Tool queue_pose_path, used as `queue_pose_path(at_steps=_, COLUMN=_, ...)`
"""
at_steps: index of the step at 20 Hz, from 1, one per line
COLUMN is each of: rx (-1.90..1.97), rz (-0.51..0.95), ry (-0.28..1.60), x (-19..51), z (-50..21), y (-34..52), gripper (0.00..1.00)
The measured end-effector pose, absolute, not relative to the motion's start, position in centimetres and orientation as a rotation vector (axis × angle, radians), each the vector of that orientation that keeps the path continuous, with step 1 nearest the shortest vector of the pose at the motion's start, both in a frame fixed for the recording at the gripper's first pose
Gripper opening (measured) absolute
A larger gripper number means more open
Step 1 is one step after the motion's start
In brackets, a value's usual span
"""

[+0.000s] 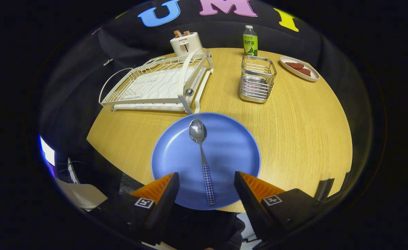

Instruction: Take the plate from the dish rack, then take the spoon from the basket and place it into the plate.

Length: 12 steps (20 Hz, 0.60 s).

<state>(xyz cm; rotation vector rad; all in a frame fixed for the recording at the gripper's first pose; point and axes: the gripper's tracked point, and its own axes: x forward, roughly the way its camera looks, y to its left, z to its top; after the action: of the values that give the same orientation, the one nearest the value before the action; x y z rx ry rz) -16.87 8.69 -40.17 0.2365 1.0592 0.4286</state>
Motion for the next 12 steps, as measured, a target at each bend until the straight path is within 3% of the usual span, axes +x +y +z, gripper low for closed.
queue_pose_path(at_steps=6, rx=0.253, rz=0.37, ry=0.939, x=-13.0, z=-35.8, y=7.0, gripper=0.99)
queue_pose_path(at_steps=12, rx=0.23, rz=0.275, ry=0.661, x=-5.8, z=-24.8, y=3.1, gripper=0.99)
